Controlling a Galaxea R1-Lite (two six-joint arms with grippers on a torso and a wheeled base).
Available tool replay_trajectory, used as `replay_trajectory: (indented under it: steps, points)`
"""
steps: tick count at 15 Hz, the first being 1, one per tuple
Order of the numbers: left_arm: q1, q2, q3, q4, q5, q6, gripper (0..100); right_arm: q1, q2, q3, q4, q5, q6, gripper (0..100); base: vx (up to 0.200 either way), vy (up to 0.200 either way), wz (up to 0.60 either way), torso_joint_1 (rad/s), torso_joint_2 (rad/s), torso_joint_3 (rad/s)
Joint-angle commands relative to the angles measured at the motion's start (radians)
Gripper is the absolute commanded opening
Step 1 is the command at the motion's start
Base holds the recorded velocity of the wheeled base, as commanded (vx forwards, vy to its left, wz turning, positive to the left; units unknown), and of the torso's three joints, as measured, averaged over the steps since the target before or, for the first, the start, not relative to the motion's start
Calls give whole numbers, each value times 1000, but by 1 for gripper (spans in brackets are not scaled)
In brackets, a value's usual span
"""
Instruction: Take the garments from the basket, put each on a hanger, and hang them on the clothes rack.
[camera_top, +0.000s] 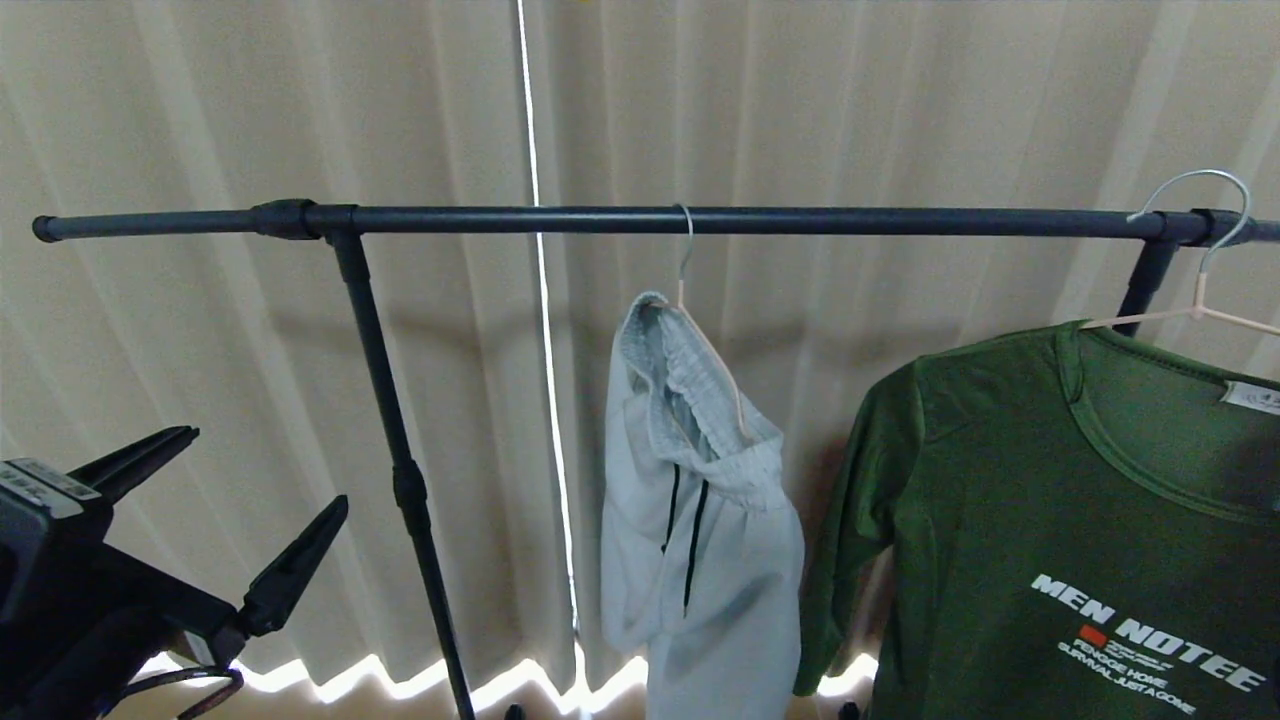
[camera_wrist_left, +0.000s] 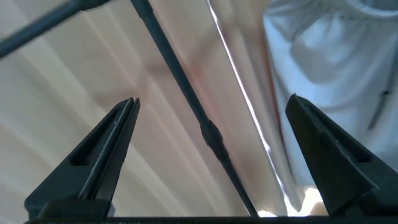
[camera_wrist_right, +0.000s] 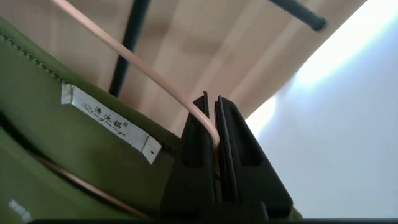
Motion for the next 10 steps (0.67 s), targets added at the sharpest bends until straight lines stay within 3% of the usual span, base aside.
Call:
replay_trajectory:
  steps: [1,5,10]
  points:
    - [0,2,7,0,0,2,100,17,14,-7,0,-1,0,0,200,0,0,7,2,2]
    - [0,-7,22,-2,0,8,100,66,108,-48,-19,-9,0,0,0,0,0,0,0,0]
    - [0,-7,22,-2,0,8,100,141,221,-90,-39,-81,5,0,0,0,0,0,0,0]
